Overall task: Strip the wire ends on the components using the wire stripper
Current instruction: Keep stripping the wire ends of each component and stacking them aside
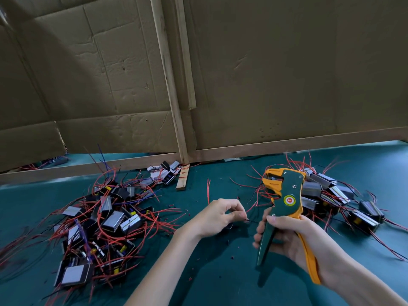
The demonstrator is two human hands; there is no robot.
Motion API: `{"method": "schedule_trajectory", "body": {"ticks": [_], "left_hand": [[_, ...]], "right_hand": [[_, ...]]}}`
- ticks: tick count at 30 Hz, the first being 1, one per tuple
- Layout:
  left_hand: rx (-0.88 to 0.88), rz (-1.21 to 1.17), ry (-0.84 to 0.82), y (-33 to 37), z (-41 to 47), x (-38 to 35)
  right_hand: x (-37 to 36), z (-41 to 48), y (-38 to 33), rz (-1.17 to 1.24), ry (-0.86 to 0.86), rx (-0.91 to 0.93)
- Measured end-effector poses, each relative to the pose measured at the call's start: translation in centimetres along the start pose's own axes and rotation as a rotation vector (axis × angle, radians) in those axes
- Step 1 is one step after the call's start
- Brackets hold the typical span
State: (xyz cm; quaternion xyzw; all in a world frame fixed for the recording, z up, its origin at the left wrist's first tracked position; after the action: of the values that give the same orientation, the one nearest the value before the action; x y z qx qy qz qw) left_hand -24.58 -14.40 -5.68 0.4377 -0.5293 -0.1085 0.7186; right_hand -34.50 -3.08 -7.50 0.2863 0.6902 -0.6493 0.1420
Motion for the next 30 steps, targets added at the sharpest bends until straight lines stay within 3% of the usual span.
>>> {"method": "schedule_trajectory", "body": {"ticks": [5, 11, 14, 20, 30], "left_hand": [[-0.037, 0.082, -0.025, 0.1, 0.2, -0.4], [-0.011, -0.296, 0.306, 0.9, -0.9, 4.9], [-0.036, -0.451, 0.383, 2.0, -1.7, 7.3], [-0.132, -0.397, 0.281, 6.0, -2.2, 7.0], [-0.105, -0.351, 0.149, 7.8, -2.6, 5.8]], "right_hand": [[0.2, 0.0, -0.1, 0.024, 0.032, 0.016], [-0.6, -0.5, -0.5, 0.000, -0.031, 0.011], [-1.5, -0.9, -0.5, -0.044, -0.099, -0.014], [-3.3, -1.5, -0.1, -0.042, -0.175, -0.025], [-4.0, -2.2, -0.5, -0.049, -0.251, 0.004]]}}
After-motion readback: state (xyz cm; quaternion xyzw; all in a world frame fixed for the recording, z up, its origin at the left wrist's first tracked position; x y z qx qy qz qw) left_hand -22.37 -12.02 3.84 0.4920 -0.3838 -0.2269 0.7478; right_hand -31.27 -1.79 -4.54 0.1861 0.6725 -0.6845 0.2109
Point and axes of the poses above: each hand's wrist, its own z-axis towards the middle knuckle, its own x-axis out of the back of the hand, y = z × x, the point moved 7 cm from there along z, towards the middle knuckle, and after that the axes turned 6 degrees about z, right-handed, at the moved point
